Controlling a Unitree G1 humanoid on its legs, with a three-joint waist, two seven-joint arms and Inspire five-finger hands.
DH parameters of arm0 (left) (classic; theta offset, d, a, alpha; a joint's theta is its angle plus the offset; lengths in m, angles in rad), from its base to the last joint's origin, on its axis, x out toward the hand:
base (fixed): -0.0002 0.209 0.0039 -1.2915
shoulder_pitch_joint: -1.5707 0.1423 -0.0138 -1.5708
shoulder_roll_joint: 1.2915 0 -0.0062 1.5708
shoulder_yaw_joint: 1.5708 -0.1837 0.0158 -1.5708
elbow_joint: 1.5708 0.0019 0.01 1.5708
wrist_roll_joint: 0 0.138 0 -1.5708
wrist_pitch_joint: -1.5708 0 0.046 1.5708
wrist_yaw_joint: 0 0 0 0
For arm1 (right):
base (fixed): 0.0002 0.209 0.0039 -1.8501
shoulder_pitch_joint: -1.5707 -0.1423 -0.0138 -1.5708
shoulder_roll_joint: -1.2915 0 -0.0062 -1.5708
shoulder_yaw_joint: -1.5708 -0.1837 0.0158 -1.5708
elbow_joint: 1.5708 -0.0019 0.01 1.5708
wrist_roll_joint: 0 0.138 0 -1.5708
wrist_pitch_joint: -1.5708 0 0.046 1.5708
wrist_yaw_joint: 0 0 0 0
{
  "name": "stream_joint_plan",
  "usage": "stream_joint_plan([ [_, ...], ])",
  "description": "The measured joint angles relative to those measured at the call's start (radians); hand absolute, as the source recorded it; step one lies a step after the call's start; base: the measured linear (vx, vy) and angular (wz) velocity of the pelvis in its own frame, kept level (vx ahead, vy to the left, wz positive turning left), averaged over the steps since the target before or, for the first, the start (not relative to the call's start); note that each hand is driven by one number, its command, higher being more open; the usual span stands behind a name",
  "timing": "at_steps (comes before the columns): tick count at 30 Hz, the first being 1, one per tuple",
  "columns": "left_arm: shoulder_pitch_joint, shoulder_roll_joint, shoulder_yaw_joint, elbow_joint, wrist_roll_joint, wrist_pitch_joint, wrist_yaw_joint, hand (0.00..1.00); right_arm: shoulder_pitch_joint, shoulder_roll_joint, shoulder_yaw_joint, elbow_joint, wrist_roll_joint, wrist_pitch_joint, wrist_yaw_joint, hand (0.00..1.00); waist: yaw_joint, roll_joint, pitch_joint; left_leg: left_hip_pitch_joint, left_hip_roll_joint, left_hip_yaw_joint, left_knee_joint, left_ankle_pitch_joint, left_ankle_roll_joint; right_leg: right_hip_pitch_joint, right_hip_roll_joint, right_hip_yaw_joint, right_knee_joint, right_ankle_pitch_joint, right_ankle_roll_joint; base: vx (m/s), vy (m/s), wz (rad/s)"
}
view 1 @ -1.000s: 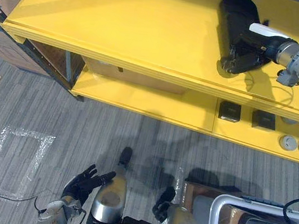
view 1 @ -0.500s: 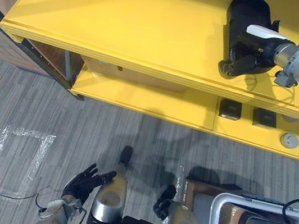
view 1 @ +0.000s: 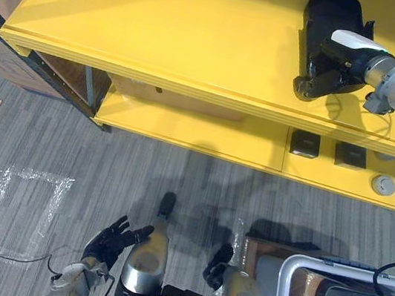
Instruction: Walk over and take three plastic housings, then place them on the shelf
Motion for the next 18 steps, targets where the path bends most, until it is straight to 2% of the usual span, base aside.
stream_joint_plan([
  [9,0.000,0.000,-0.001,-0.007,-0.004,0.000,0.006,1.00,-0.007,0.000,-0.046,0.019,0.000,0.042,-0.039,0.00,0.000,0.020,0.019,-0.004,-0.002,-0.002,0.000,0.003,0.001,-0.013,-0.007,0.000,0.025,-0.010,0.000,0.00,-0.004,0.00],
  [18,0.000,-0.001,-0.002,-0.007,-0.030,0.000,0.007,1.00,-0.015,0.000,-0.065,0.030,0.000,0.101,-0.041,0.00,0.000,0.026,0.024,-0.004,-0.003,-0.003,0.000,0.004,0.001,-0.017,-0.009,-0.001,0.035,-0.016,0.000,-0.01,-0.040,0.01],
])
